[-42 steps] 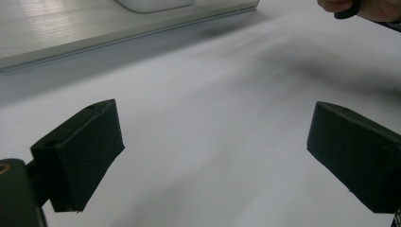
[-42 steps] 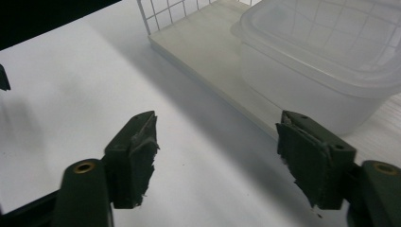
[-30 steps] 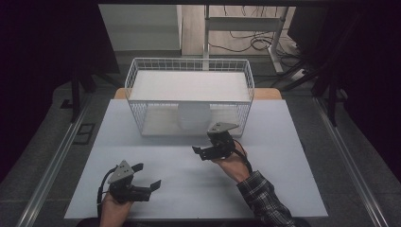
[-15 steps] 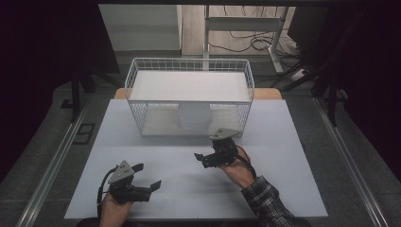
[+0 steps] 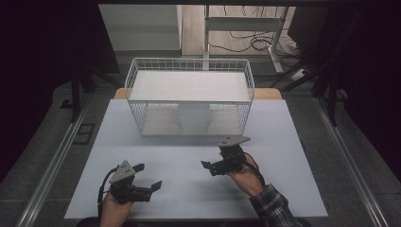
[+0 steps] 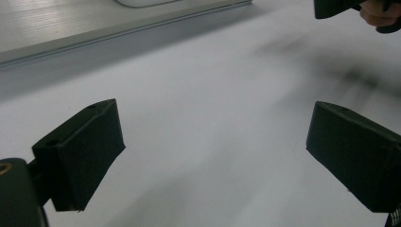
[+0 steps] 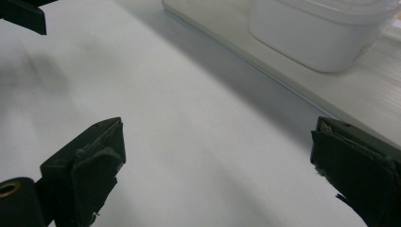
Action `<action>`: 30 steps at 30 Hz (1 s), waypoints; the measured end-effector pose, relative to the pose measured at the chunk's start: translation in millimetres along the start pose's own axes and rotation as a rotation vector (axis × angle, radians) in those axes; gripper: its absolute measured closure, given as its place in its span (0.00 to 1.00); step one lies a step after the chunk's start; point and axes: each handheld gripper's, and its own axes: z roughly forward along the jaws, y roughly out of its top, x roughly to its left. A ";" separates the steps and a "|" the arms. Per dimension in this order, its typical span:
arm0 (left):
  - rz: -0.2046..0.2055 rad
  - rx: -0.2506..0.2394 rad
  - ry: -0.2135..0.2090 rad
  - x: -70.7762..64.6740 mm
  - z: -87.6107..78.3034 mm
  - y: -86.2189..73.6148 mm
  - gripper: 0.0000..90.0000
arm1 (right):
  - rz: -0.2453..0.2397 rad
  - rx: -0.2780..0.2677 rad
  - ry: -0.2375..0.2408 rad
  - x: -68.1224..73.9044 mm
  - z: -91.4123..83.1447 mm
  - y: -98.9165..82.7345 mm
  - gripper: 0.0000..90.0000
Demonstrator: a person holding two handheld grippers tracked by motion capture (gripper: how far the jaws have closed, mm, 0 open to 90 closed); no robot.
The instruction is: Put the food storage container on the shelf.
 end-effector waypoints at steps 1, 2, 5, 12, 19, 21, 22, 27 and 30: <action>0.001 0.000 0.000 -0.1 0.0 0.1 0.05 | 0.003 -0.003 -0.001 0.1 -3.0 -1.1 0.03; 0.001 0.000 0.000 -0.1 0.0 0.1 0.05 | 0.003 -0.003 -0.001 0.1 -3.0 -1.1 0.03; 0.001 0.001 0.001 0.0 0.0 0.1 0.05 | 0.011 -0.007 -0.012 0.8 -14.4 -6.7 0.03; 0.004 0.002 0.002 0.2 -0.1 0.2 0.05 | 0.010 -0.014 -0.037 1.2 -32.8 -19.4 0.03; 0.006 0.001 0.004 0.2 -0.5 0.2 0.05 | 0.002 -0.023 -0.078 1.4 -52.0 -31.1 0.03; 0.007 -0.001 0.005 0.1 -0.9 0.3 0.05 | 0.011 -0.034 -0.082 0.6 -56.8 -34.3 0.03; 0.008 -0.001 0.006 0.1 -1.1 0.5 0.05 | 0.019 -0.038 -0.081 0.1 -59.5 -36.0 0.03; 0.010 0.000 0.016 1.3 -2.8 0.9 0.05 | 0.038 -0.052 -0.106 -3.1 -73.2 -44.7 0.03; 0.009 -0.003 0.022 2.9 -5.1 1.5 0.05 | 0.048 -0.059 -0.123 -4.9 -80.0 -49.6 0.03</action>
